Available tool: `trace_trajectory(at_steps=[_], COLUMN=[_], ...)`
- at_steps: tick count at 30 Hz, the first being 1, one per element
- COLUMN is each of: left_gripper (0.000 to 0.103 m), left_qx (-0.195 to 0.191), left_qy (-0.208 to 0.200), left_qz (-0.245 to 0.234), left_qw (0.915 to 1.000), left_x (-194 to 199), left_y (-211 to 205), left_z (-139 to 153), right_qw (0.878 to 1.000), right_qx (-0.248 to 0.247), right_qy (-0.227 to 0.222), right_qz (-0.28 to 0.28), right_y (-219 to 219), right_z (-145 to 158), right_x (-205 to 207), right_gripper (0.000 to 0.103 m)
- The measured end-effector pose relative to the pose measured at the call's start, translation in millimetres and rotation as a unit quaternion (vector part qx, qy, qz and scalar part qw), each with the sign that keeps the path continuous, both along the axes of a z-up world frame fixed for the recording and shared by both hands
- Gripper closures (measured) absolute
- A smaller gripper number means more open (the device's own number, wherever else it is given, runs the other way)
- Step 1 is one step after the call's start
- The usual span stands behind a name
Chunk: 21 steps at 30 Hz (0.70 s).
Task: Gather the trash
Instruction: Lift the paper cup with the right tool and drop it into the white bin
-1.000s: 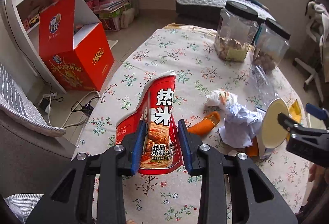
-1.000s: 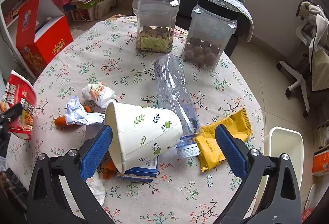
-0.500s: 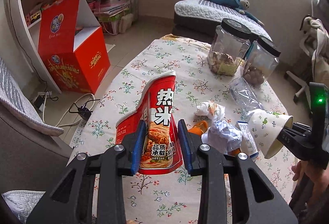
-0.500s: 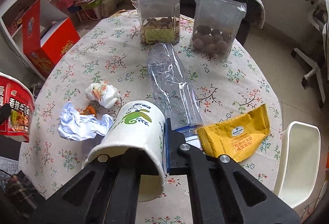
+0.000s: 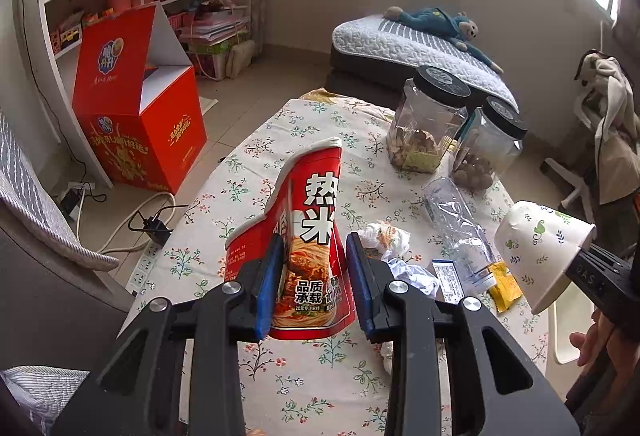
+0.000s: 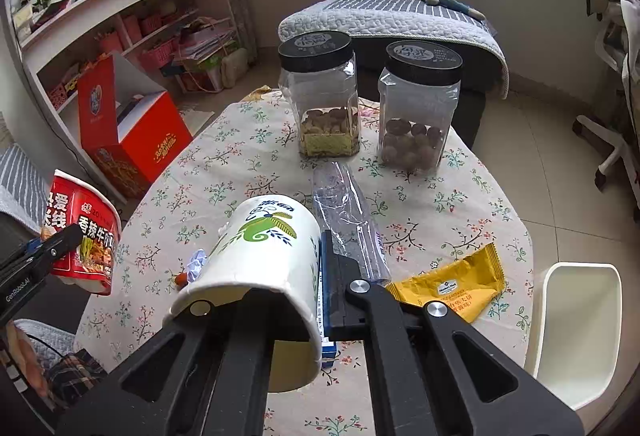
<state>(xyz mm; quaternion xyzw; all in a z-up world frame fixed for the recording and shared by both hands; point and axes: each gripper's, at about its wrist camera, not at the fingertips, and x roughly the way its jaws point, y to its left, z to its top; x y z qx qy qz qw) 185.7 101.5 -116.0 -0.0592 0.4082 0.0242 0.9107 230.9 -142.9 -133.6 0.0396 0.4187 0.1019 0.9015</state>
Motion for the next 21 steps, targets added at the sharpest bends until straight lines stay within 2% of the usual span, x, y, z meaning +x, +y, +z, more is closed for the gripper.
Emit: trace_trajectory(at_steps=[10, 21], left_gripper=[0.070, 0.070], left_qx=[0.001, -0.001], left_qy=[-0.026, -0.057], left_qz=[-0.026, -0.083], left_qw=[0.9993, 0.9949], left_x=[-1.7, -0.4], left_y=[-35.7, -103.7], left_z=[22.8, 49.9], right_qw=[0.999, 0.994], right_qx=[0.004, 0.009], right_qy=[-0.034, -0.066], right_qz=[-0.025, -0.085], right_y=[-28.3, -90.7], right_z=[21.1, 40.4], right_x=[-14.8, -34.7], right_gripper=[0.102, 0.102])
